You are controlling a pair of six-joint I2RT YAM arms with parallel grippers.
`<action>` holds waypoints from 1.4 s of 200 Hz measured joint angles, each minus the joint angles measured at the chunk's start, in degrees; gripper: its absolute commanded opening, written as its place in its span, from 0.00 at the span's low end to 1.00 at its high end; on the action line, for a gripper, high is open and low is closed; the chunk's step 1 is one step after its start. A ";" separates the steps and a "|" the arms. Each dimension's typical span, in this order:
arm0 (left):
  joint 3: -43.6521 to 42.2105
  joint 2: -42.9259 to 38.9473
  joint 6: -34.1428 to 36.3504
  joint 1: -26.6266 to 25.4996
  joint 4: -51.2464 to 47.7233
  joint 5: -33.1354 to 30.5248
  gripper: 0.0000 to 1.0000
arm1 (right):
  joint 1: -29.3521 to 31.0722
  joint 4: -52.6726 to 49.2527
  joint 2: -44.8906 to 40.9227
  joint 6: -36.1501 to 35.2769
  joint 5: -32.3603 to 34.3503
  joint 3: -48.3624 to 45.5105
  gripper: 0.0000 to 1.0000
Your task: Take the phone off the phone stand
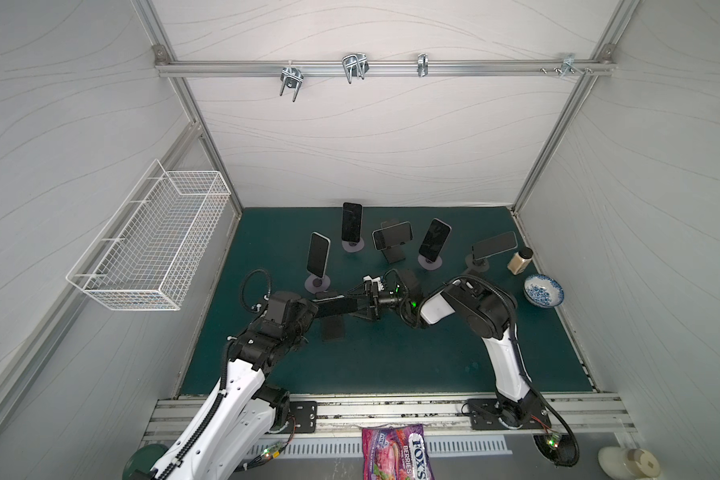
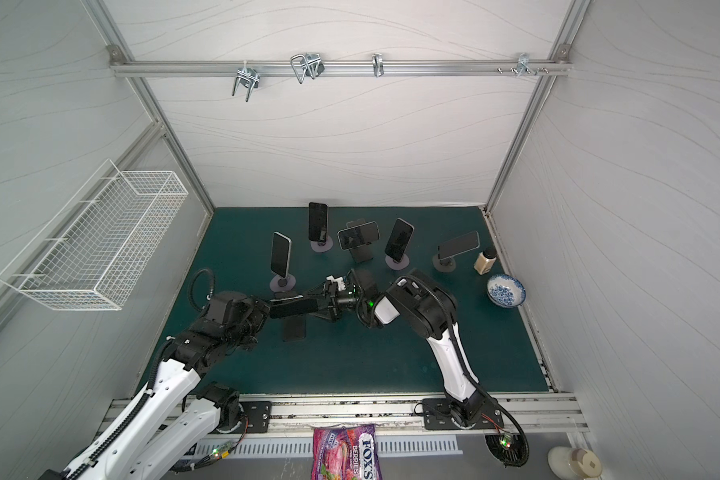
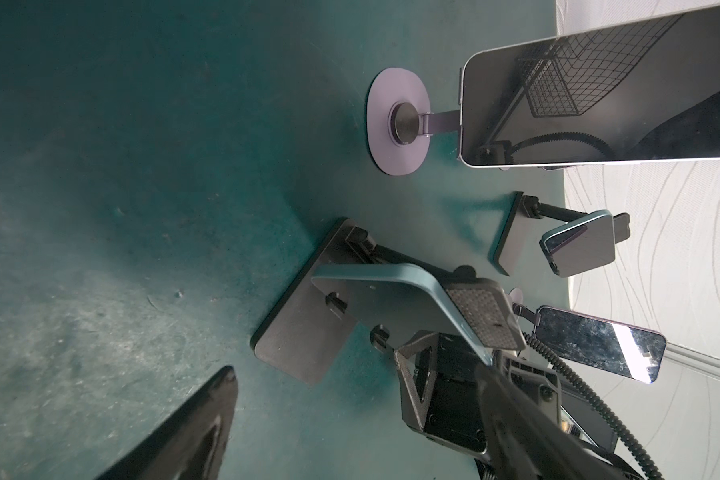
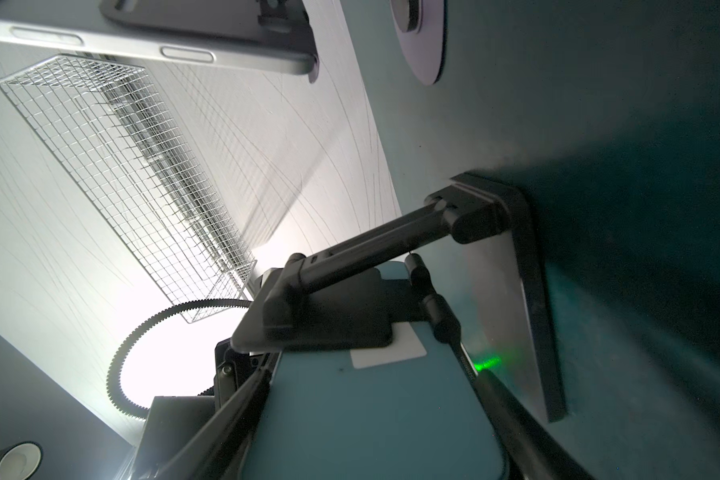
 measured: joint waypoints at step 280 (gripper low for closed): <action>8.55 1.33 10.40 -0.02 -0.87 -4.68 0.92 | -0.74 4.74 0.35 3.10 0.24 -1.01 0.40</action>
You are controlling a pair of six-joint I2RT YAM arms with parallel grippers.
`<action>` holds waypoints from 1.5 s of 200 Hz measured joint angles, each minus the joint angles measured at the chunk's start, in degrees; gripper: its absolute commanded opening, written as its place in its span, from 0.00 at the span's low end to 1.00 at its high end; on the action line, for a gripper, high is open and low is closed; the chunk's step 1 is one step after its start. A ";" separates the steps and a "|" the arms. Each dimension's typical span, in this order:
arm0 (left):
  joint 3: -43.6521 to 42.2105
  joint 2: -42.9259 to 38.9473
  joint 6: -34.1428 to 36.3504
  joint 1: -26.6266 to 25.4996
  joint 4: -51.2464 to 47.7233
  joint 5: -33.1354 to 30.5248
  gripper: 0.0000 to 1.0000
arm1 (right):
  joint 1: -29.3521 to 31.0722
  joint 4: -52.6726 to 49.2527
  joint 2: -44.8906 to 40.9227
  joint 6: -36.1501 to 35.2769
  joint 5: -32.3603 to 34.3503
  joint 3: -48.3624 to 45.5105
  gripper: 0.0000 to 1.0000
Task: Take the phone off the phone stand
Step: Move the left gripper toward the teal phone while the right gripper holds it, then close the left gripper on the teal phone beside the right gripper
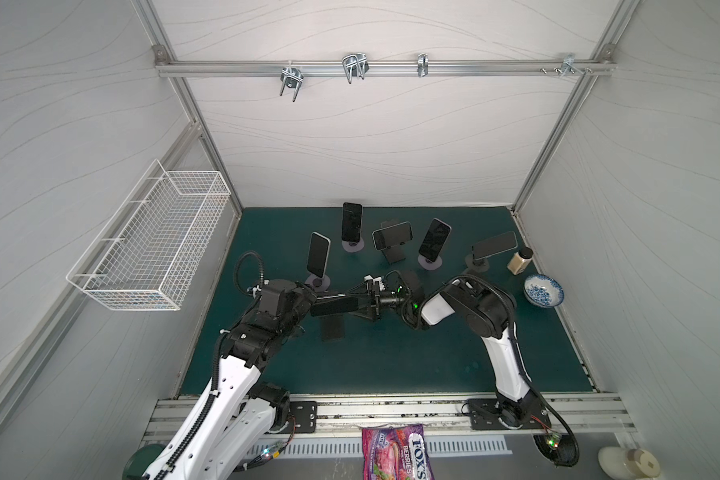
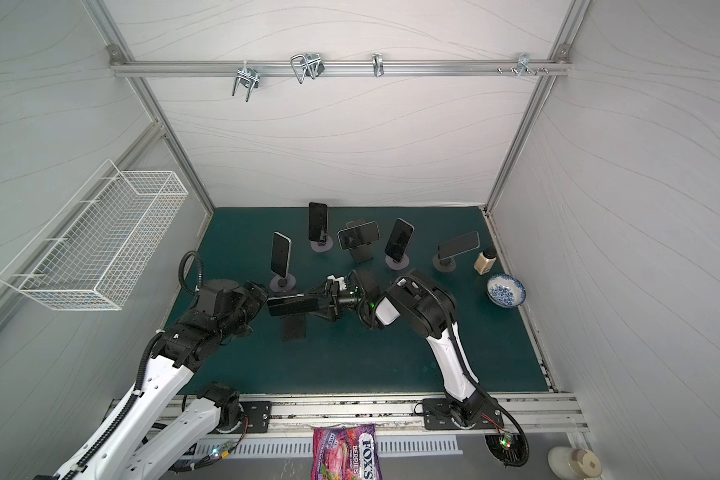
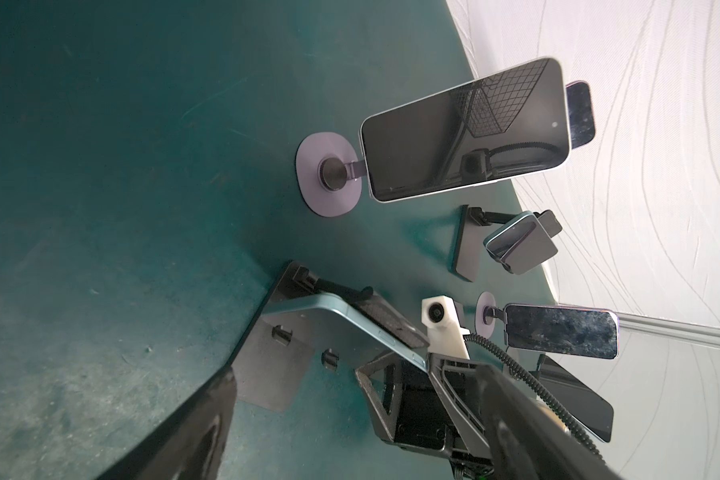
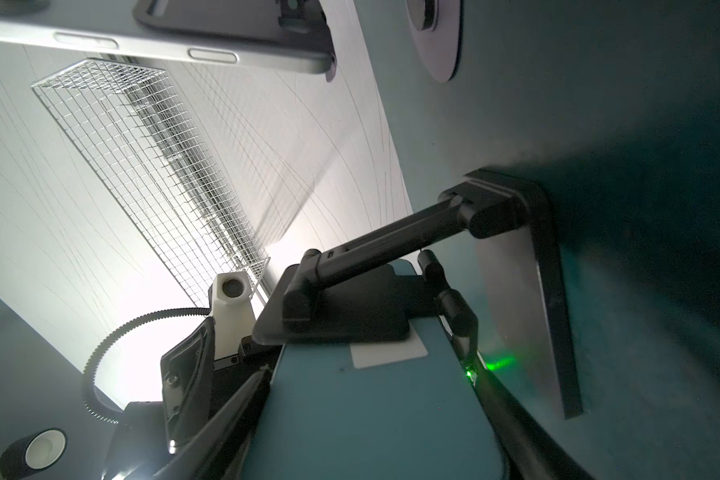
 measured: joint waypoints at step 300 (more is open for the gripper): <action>2.51 8.57 -2.58 -1.01 30.12 17.31 0.92 | -9.88 -0.15 -22.51 3.02 0.72 -5.31 0.36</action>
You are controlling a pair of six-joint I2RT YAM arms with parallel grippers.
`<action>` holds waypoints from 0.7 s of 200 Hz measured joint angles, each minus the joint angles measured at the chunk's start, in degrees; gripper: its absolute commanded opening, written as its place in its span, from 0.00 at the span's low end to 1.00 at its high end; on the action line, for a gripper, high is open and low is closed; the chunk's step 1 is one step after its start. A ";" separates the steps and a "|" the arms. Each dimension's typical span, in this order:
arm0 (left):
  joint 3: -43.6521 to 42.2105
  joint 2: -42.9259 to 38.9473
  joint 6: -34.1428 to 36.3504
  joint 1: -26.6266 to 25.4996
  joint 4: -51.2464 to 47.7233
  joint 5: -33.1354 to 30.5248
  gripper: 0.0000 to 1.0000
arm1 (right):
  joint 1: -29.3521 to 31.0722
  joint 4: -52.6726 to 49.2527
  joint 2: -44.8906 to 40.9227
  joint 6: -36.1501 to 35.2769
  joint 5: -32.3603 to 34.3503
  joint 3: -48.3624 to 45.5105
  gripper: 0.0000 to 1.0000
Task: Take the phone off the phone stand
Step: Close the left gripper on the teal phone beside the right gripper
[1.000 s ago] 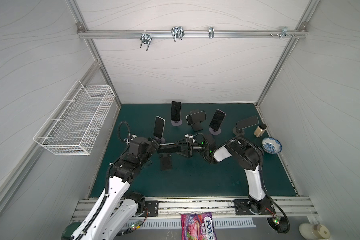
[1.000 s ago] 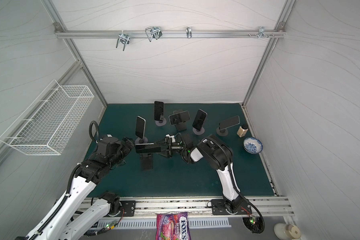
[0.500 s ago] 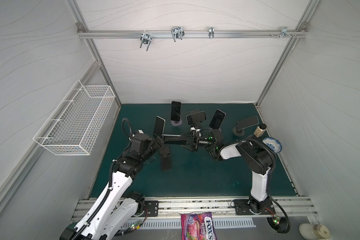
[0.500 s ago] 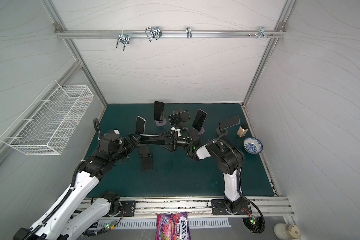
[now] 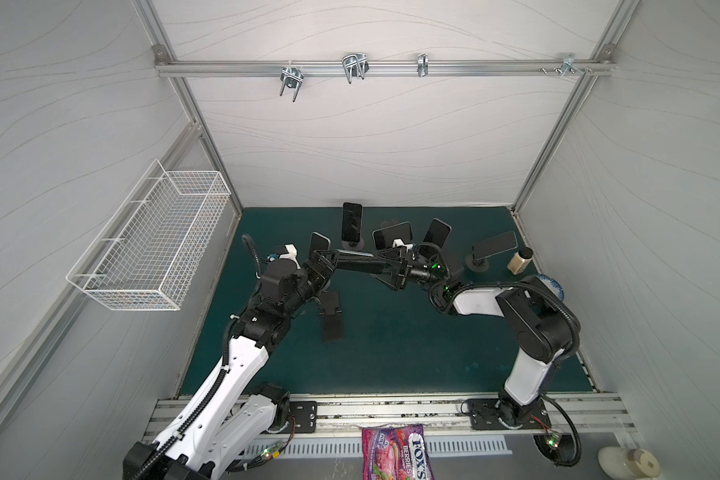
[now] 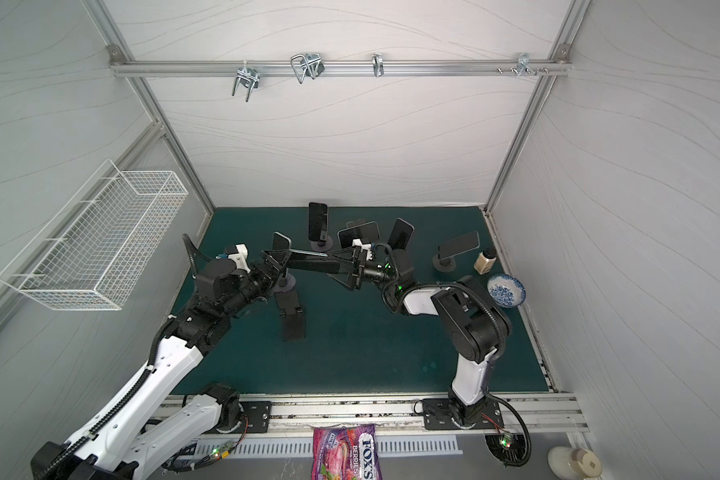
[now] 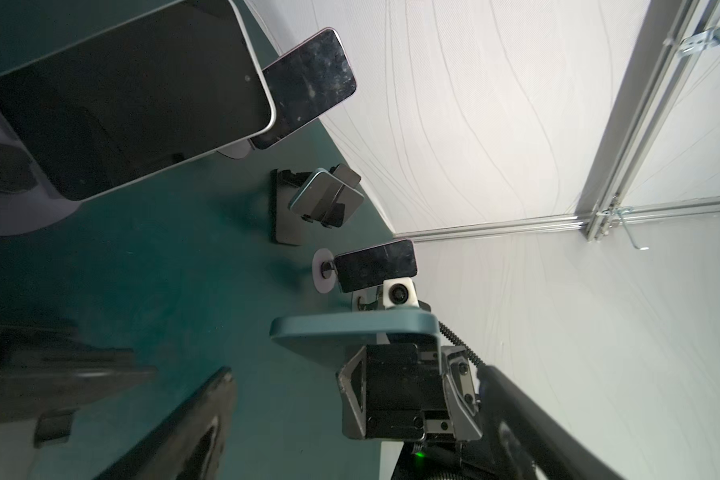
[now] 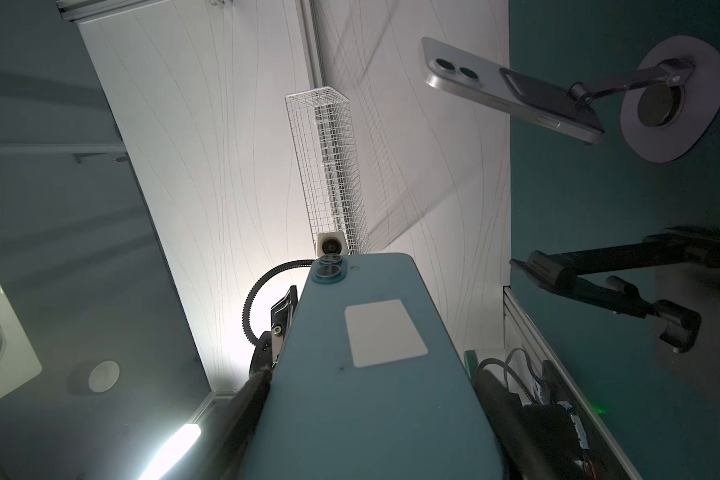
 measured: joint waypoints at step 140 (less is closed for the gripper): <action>0.02 2.54 -6.03 0.00 14.91 -0.20 0.91 | -0.26 -1.88 -4.96 4.22 2.23 3.80 0.36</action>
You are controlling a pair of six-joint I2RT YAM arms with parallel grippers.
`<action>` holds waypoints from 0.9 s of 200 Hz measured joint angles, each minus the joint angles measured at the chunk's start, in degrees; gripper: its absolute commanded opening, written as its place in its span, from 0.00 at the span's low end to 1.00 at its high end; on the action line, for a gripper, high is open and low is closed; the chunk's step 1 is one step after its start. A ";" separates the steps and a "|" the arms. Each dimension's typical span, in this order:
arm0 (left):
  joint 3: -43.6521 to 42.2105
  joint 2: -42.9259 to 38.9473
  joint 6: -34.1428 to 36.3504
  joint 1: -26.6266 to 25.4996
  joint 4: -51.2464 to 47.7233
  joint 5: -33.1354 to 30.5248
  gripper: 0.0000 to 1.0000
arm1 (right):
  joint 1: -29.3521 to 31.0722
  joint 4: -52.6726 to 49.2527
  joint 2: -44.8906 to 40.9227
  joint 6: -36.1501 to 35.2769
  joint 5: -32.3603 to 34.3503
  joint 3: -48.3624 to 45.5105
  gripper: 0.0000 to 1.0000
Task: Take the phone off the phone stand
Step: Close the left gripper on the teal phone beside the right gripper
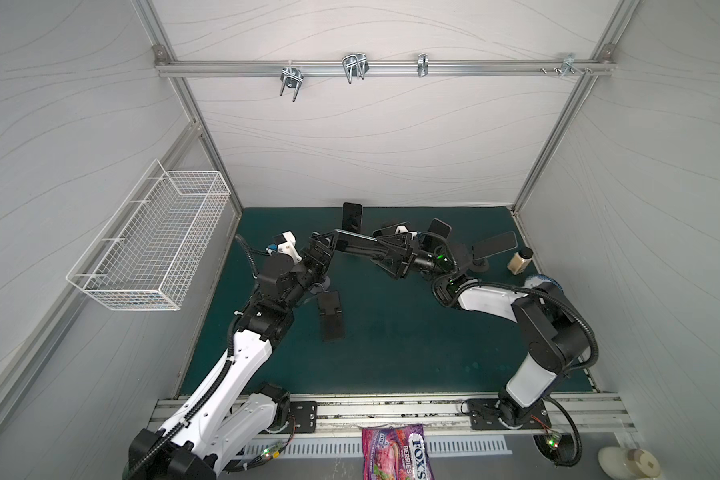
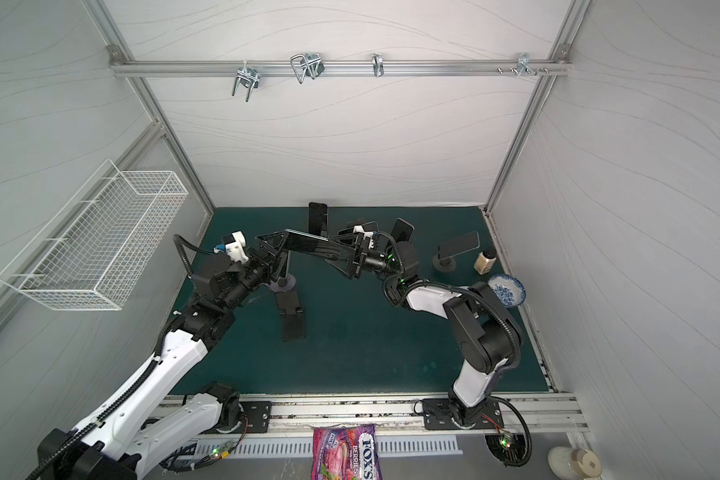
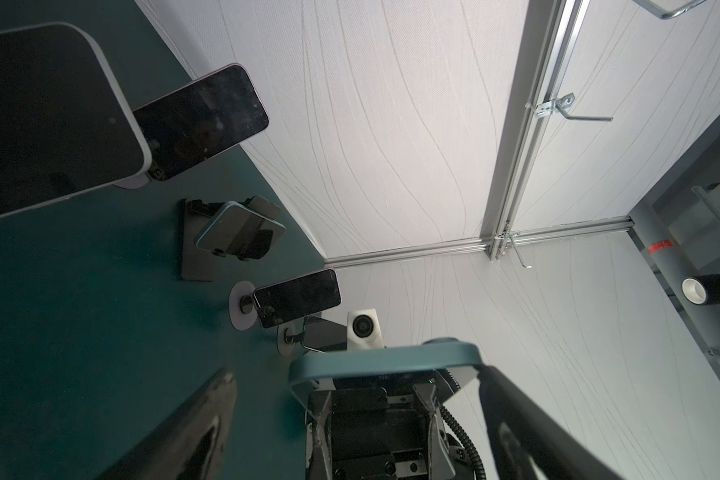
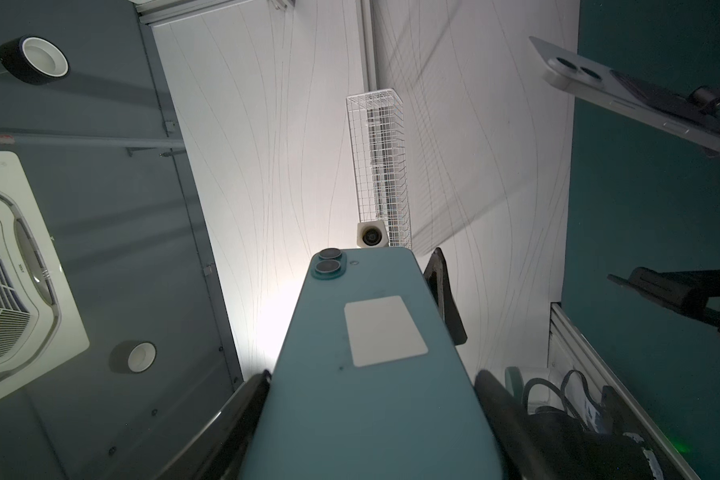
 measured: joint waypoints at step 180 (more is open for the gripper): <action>0.00 1.36 -3.87 -0.90 5.53 0.50 0.81 | 2.80 -2.25 -0.52 -0.33 0.74 2.34 0.36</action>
